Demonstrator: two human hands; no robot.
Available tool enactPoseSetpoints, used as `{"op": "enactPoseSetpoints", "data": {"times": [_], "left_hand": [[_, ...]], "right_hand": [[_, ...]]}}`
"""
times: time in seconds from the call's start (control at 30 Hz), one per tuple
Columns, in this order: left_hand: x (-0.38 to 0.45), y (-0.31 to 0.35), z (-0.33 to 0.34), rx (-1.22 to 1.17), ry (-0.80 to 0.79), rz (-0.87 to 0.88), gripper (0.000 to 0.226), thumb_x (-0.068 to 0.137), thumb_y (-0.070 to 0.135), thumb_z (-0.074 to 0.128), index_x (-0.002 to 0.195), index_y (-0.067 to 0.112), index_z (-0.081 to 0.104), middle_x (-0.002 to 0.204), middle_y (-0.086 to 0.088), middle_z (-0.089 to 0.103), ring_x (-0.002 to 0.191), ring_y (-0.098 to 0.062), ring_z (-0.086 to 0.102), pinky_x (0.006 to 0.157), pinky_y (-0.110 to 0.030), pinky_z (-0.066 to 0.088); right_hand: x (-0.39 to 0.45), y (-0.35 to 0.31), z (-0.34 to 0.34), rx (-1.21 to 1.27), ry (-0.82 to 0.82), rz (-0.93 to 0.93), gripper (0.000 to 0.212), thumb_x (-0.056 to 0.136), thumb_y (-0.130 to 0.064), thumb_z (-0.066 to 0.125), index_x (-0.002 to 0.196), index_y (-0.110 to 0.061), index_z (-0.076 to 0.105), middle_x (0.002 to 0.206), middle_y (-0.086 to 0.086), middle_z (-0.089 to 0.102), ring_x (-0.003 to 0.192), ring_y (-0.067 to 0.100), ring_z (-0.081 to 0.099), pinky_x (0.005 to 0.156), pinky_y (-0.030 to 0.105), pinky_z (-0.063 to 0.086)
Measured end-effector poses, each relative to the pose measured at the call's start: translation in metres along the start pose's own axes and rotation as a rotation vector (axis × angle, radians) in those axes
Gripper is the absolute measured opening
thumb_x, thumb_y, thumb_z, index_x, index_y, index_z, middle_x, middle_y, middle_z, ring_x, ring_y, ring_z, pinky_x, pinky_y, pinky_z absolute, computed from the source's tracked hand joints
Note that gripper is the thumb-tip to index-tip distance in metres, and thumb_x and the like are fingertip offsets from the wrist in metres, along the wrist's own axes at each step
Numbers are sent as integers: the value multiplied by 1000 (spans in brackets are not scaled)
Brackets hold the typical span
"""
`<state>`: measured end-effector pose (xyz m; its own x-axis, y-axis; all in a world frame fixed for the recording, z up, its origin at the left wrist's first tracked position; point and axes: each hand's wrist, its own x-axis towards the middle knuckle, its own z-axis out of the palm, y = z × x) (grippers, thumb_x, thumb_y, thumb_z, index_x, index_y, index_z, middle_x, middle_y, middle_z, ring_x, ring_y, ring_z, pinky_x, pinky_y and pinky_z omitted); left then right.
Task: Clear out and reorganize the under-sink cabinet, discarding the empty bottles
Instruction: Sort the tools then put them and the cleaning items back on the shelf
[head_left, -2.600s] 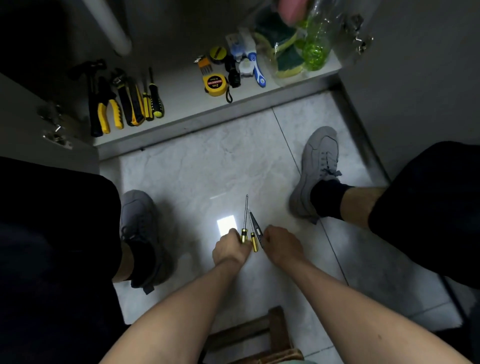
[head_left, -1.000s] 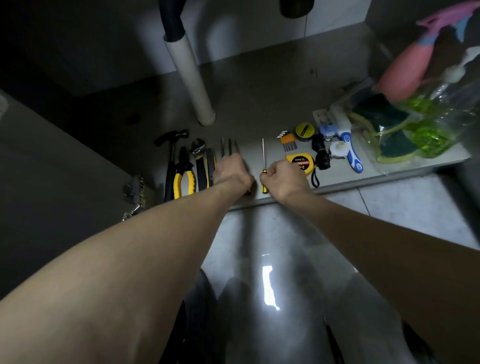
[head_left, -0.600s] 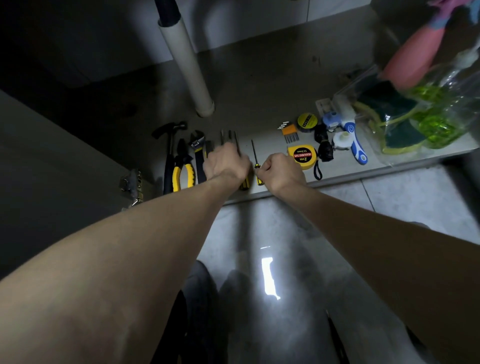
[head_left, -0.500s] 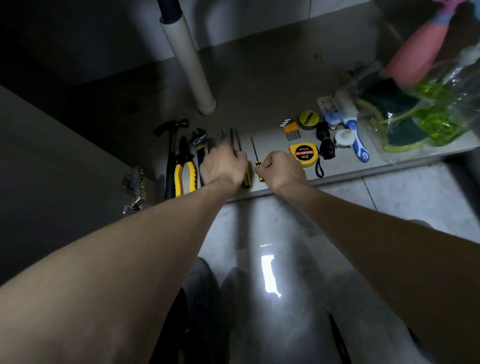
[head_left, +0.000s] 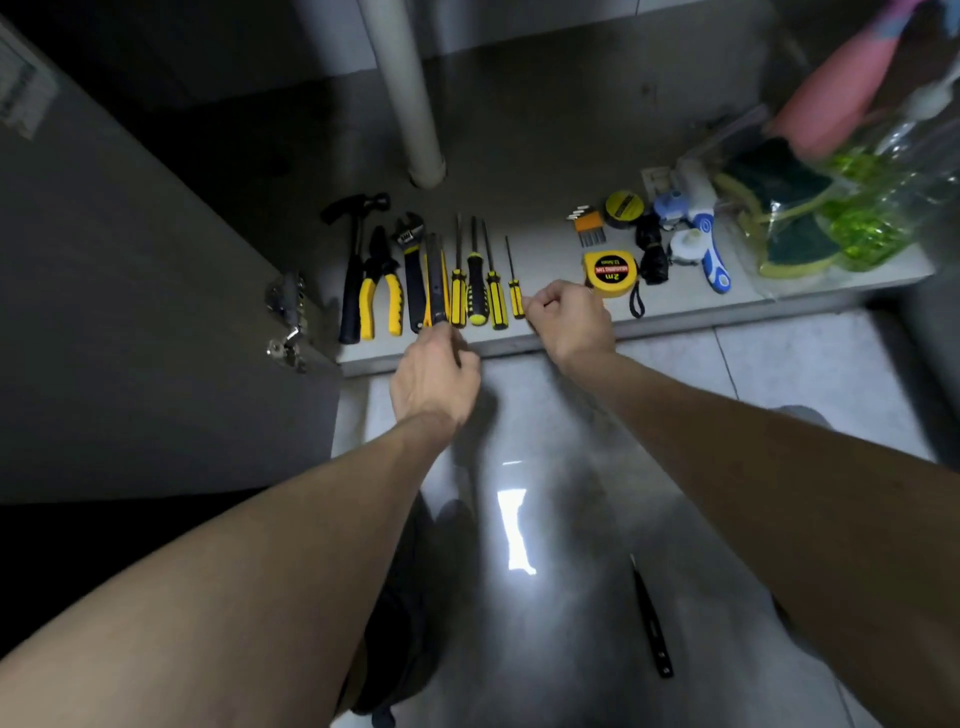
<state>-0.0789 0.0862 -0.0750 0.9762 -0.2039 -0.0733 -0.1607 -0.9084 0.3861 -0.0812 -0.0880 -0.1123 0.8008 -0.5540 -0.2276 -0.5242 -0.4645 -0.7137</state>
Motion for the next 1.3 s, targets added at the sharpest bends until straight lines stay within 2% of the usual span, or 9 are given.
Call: {"op": "enactPoseSetpoints", "data": {"times": [0.23,0.33,0.43,0.57,0.8,0.93,1.03,1.17,1.3], "left_hand": [[-20,8,13,23,-144,129,22,94,24,50,113,14,55,113,-5,59,102,-23,55,82,-36,49],[-32,10,18,73,-221,199,33,95,26,50,126,14,54,122,-6,59,112,-24,54,93,-38,48],[-39,16,19,110,-246,247,35,95,26,52,128,14,53,123,-6,59,113,-24,55,98,-41,46],[-42,22,20,79,-239,258,36,95,25,52,129,14,53,123,-6,60,115,-23,54,98,-41,47],[-34,23,13,21,-128,307,27,95,23,53,120,17,56,114,0,58,108,-18,54,88,-35,51],[-4,24,6,12,38,340,21,94,21,53,113,17,58,109,1,56,103,-17,50,79,-29,46],[29,27,2,2,113,313,21,92,20,54,111,15,61,111,-3,57,107,-21,50,81,-33,44],[67,26,4,54,3,260,38,92,30,59,127,17,59,130,-5,53,122,-25,45,97,-40,43],[82,18,8,97,-87,240,55,89,47,61,138,22,54,147,-4,44,136,-24,36,109,-40,35]], "right_hand": [[-101,78,-21,-138,-151,36,32,95,-42,52,74,-18,58,78,2,65,84,30,64,68,32,45],[-148,128,-29,-404,-384,114,35,93,-49,54,94,-17,68,100,7,70,96,30,67,80,34,53],[-189,176,-36,-655,-541,117,44,88,-60,59,105,-21,66,108,3,67,101,27,66,76,31,45],[-206,203,-33,-709,-650,118,35,82,-56,68,82,-23,57,89,1,61,90,24,67,66,29,43],[-153,155,-22,-349,-429,91,28,75,-47,69,70,-23,57,69,-7,65,71,18,66,59,28,47],[-89,93,-30,-41,-215,-17,19,80,-43,71,74,-27,62,69,-11,66,66,0,60,61,21,47],[-40,42,-35,119,-109,-116,16,84,-39,72,81,-27,63,63,-13,61,59,1,55,59,22,45],[22,-11,-37,15,-9,-185,17,90,-40,70,86,-26,62,65,-12,57,67,9,57,55,25,39],[55,-27,-23,-99,-54,-81,7,96,-24,64,102,-21,67,99,1,71,96,22,65,76,28,49]]}}
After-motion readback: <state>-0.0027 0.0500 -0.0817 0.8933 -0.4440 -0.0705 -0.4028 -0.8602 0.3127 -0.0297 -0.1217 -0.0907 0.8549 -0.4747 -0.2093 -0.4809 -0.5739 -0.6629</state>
